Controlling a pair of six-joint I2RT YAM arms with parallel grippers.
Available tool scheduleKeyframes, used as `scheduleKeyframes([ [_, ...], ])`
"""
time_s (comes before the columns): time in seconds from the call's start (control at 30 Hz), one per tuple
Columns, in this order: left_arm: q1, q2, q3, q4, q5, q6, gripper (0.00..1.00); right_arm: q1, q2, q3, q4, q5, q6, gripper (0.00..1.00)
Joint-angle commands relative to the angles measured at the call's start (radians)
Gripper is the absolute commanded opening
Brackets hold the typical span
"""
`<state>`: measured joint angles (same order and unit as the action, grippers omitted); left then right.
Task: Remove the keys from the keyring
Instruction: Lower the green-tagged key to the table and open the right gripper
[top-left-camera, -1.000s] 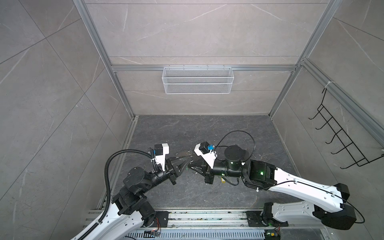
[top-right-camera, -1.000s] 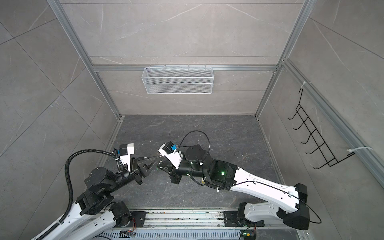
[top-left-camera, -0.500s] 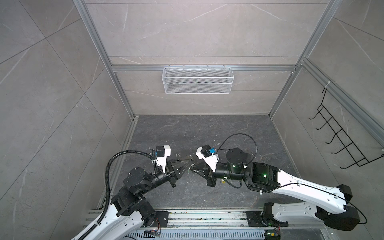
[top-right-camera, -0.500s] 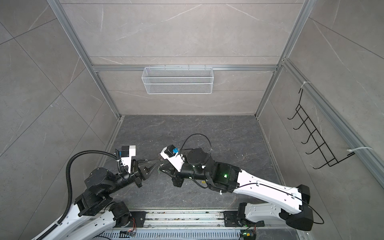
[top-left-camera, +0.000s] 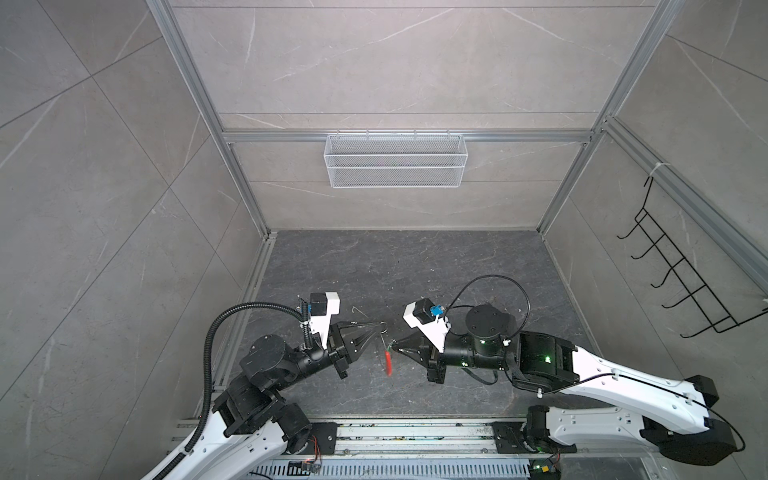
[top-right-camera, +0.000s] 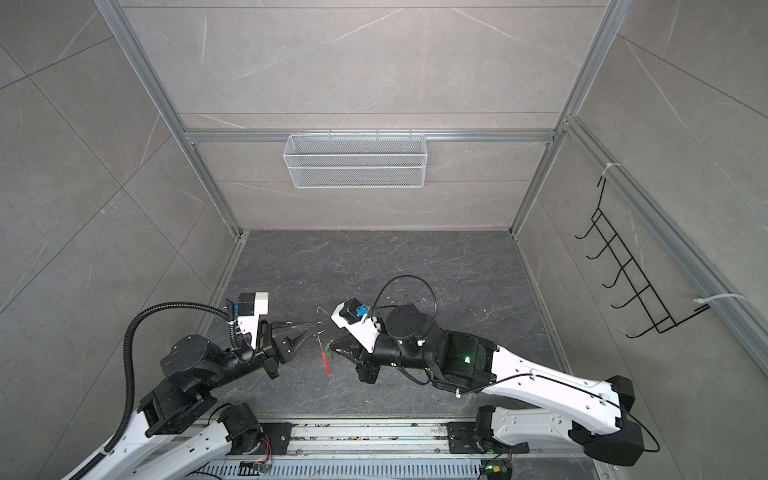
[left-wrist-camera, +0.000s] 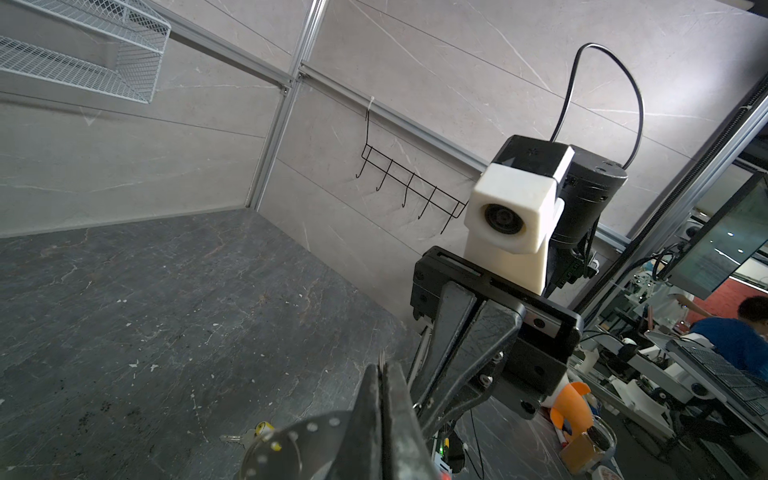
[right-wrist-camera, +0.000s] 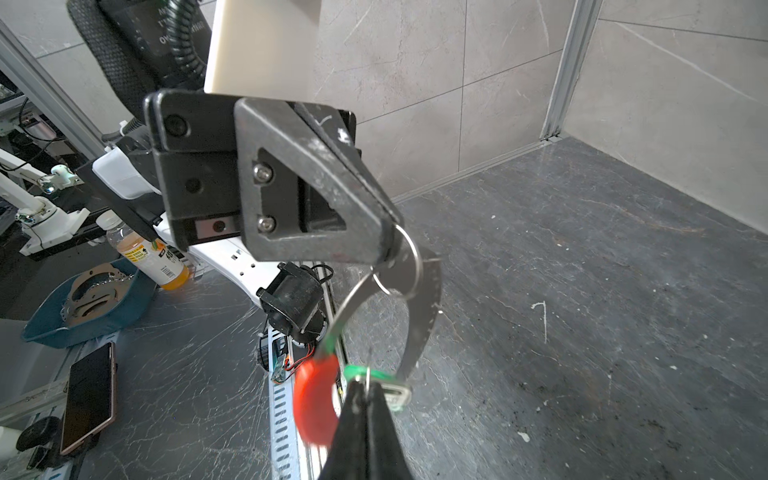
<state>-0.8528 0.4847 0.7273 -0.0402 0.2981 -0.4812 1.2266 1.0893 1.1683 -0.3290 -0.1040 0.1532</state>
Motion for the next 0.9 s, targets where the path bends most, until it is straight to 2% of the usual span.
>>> scheduleKeyframes([
  [0.0, 0.000, -0.015, 0.053, -0.003, 0.013, 0.033, 0.00, 0.003, -0.027, -0.013, -0.017, 0.020, -0.019, 0.00],
  [0.3, -0.001, -0.049, 0.044, -0.074, -0.048, 0.038, 0.00, 0.003, -0.107, -0.076, -0.052, 0.177, 0.013, 0.00],
  [0.57, 0.000, -0.116, -0.025, -0.090, -0.113, 0.007, 0.00, -0.002, -0.134, -0.217, -0.118, 0.317, 0.128, 0.00],
  [0.87, 0.000, -0.157, -0.075, -0.099, -0.138, -0.025, 0.00, -0.043, 0.019, -0.407, -0.038, 0.248, 0.314, 0.00],
])
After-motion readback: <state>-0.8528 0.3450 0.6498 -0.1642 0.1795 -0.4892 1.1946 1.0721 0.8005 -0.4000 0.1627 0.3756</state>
